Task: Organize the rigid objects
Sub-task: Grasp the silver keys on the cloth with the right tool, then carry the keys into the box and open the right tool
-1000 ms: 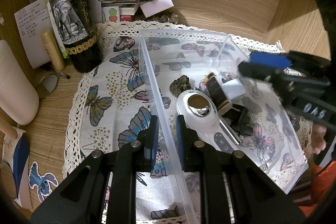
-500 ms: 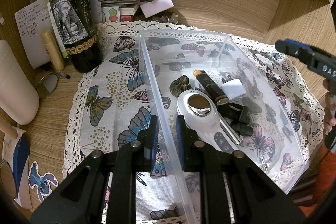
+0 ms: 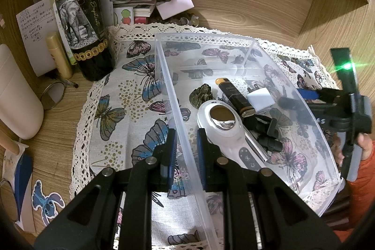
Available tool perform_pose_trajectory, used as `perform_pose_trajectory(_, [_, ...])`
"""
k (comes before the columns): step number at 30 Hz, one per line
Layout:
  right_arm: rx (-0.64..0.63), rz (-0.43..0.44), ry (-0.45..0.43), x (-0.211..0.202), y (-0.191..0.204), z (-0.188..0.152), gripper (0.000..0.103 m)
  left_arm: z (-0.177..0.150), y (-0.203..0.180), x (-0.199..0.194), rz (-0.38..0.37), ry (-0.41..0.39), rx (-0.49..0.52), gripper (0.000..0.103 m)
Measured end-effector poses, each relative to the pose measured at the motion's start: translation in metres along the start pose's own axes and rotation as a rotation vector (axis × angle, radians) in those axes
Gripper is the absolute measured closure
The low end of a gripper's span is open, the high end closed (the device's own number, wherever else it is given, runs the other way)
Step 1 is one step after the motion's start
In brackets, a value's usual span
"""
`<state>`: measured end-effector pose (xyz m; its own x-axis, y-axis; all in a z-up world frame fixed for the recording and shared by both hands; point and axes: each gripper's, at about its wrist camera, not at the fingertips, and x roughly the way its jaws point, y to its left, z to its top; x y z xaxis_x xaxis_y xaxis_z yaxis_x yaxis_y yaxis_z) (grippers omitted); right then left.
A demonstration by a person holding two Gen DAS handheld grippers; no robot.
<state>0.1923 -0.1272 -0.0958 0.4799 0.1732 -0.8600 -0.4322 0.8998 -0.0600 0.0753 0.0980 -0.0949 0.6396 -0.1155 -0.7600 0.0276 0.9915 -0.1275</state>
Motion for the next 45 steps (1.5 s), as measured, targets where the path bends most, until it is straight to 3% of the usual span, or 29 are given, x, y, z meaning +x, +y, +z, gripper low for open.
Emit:
perform_pose_trajectory(4, [0.01, 0.021, 0.027, 0.009, -0.003, -0.003, 0.051, 0.0, -0.001, 0.0, 0.003, 0.001, 0.002, 0.086])
perform_pose_trajectory(9, [0.003, 0.039, 0.016, 0.009, -0.003, -0.005, 0.077, 0.0, 0.0, 0.0, 0.002, 0.0, -0.003, 0.086])
perform_pose_trajectory(11, [0.0, 0.04, 0.013, 0.009, 0.0, -0.005, 0.08, 0.0, 0.0, 0.001, 0.0, 0.001, -0.006, 0.086])
perform_pose_trajectory(18, [-0.005, 0.011, -0.034, 0.0, 0.009, -0.01, 0.081, 0.0, 0.0, 0.0, 0.0, 0.0, -0.006, 0.086])
perform_pose_trajectory(29, [-0.008, -0.008, -0.205, -0.058, 0.013, 0.002, 0.081, 0.001, 0.0, 0.001, 0.0, 0.0, -0.006, 0.087])
perform_pose_trajectory(38, [-0.068, 0.024, -0.352, -0.104, 0.037, 0.015, 0.081, 0.0, 0.0, 0.0, 0.0, -0.001, -0.007, 0.087])
perform_pose_trajectory(45, [-0.142, 0.094, -0.409, -0.126, 0.064, 0.018, 0.081, 0.0, -0.001, 0.0, 0.001, -0.001, -0.005, 0.086])
